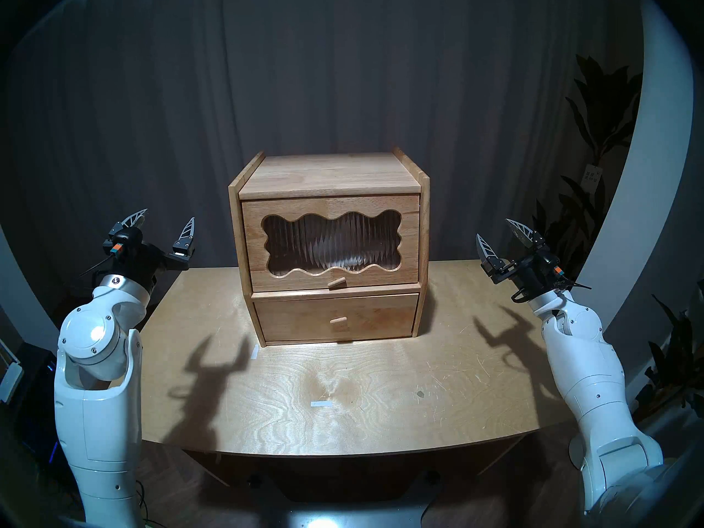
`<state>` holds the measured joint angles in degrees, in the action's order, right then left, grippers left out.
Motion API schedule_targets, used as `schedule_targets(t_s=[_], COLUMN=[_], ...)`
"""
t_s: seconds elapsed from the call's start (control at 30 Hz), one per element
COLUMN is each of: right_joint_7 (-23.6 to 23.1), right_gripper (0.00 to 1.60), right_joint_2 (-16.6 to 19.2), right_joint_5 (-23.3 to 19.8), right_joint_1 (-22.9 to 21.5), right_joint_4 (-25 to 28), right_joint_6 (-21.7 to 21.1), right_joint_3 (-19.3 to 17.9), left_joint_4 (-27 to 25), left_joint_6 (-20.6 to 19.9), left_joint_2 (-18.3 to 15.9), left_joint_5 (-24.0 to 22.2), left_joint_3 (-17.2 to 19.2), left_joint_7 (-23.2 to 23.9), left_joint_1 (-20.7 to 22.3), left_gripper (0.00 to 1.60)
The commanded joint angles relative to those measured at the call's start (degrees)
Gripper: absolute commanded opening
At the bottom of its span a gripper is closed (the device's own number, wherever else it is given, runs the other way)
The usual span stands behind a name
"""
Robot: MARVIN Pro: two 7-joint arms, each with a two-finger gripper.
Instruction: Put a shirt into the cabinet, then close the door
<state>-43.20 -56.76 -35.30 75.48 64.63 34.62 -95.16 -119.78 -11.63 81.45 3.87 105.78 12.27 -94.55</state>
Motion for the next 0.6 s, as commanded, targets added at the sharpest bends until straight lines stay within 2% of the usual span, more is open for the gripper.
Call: schedule_targets(t_s=[0.0,0.17,0.2,0.47,0.5,0.53,0.57], right_joint_7=[0.0,0.0,0.0,0.0,-0.1,0.2,0.3], right_gripper=[1.60,1.60,1.60,1.60,1.60,1.60,1.60], right_joint_2=[0.1,0.1,0.1,0.0,0.0,-0.2,-0.2], right_joint_5=[-0.1,-0.1,-0.1,0.0,0.1,0.3,0.3], right_joint_1=[-0.8,-0.8,-0.8,-1.0,-1.1,-1.2,-1.2], right_joint_4=[0.7,0.7,0.7,0.7,0.7,0.6,0.5], right_joint_6=[0.2,0.2,0.2,0.5,0.7,0.9,1.0], right_joint_3=[-0.2,-0.2,-0.2,-0.1,0.0,-0.1,0.0], left_joint_4=[4.0,9.4,9.4,17.0,16.7,18.4,18.2], left_joint_6=[0.4,0.9,1.5,3.3,4.0,4.1,4.6], left_joint_2=[-0.3,-0.7,-1.1,-2.4,-2.8,-3.2,-3.6], left_joint_5=[-3.1,-4.3,-4.5,-6.0,-6.3,-6.1,-6.4], left_joint_3=[-1.6,-3.4,-3.6,-4.4,-4.3,-4.6,-4.7], left_joint_7=[-3.0,-4.5,-4.9,-7.0,-7.2,-7.2,-7.5], left_joint_1=[6.0,9.9,8.9,14.3,13.3,15.4,14.5], left_gripper=[1.60,1.60,1.60,1.60,1.60,1.60,1.60])
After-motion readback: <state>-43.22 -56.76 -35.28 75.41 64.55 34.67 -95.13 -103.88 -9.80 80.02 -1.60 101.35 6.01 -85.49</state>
